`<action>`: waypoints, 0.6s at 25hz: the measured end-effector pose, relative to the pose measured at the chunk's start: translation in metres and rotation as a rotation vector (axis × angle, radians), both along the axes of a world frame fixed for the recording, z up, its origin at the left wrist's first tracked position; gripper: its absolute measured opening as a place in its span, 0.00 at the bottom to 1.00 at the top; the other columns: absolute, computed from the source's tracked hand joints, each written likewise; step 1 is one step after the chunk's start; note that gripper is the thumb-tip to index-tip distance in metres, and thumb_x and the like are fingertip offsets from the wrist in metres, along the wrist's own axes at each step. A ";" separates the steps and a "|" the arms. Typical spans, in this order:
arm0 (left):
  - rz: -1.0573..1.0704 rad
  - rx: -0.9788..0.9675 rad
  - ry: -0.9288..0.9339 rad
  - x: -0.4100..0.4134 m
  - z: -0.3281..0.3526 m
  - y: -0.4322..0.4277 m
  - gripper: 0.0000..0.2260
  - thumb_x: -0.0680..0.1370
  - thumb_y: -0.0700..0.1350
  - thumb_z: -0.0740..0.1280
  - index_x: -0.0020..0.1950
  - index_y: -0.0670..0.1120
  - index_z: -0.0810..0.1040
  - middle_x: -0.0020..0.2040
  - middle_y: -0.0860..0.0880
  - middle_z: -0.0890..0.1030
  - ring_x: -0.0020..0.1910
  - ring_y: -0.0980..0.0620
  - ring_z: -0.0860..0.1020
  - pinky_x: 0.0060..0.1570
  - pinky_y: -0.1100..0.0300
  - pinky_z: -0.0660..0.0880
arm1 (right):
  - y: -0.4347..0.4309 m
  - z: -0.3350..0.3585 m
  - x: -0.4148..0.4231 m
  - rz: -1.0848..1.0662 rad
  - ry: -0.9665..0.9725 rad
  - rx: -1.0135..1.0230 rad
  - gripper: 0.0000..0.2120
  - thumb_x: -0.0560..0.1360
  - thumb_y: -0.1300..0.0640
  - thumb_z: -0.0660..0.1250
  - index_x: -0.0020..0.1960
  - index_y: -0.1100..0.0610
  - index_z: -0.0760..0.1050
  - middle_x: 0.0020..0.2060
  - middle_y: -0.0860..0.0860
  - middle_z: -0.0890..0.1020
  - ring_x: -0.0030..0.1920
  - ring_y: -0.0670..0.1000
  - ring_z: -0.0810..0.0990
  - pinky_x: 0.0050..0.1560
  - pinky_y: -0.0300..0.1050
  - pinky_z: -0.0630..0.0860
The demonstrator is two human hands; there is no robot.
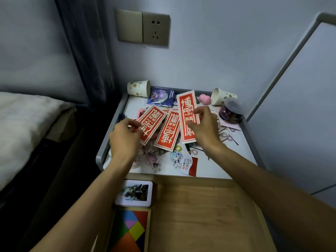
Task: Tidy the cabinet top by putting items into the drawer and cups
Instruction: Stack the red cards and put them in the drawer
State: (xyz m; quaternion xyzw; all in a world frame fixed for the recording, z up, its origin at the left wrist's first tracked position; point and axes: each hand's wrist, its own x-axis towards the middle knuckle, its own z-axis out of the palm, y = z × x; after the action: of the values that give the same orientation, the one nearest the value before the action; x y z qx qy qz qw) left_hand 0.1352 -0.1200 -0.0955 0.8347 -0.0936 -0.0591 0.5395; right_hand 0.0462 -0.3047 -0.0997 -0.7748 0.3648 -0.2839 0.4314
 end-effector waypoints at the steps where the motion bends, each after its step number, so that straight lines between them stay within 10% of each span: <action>1: 0.017 -0.042 0.027 -0.001 0.004 0.003 0.05 0.78 0.40 0.68 0.53 0.47 0.80 0.51 0.46 0.82 0.42 0.53 0.81 0.32 0.63 0.76 | 0.003 0.000 0.004 0.026 0.025 0.056 0.13 0.75 0.60 0.71 0.54 0.49 0.71 0.56 0.50 0.76 0.47 0.48 0.81 0.37 0.38 0.79; 7: 0.008 -0.145 0.127 0.002 0.007 0.019 0.04 0.80 0.40 0.67 0.50 0.46 0.81 0.47 0.44 0.83 0.37 0.54 0.79 0.33 0.62 0.74 | 0.001 0.001 0.028 0.072 0.219 0.192 0.09 0.73 0.65 0.72 0.50 0.55 0.81 0.60 0.54 0.80 0.52 0.54 0.82 0.53 0.50 0.80; 15: 0.024 -0.149 0.138 0.000 0.007 0.020 0.09 0.82 0.39 0.61 0.52 0.48 0.81 0.46 0.46 0.83 0.37 0.53 0.79 0.31 0.61 0.71 | 0.003 0.020 0.019 0.045 0.125 0.397 0.11 0.74 0.70 0.68 0.48 0.55 0.82 0.53 0.56 0.83 0.44 0.56 0.85 0.48 0.52 0.83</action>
State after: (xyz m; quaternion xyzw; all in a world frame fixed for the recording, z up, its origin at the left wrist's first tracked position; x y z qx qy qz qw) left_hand 0.1350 -0.0998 -0.0890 0.7873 -0.0504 -0.1032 0.6058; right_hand 0.0655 -0.3013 -0.0797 -0.6986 0.4223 -0.1484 0.5582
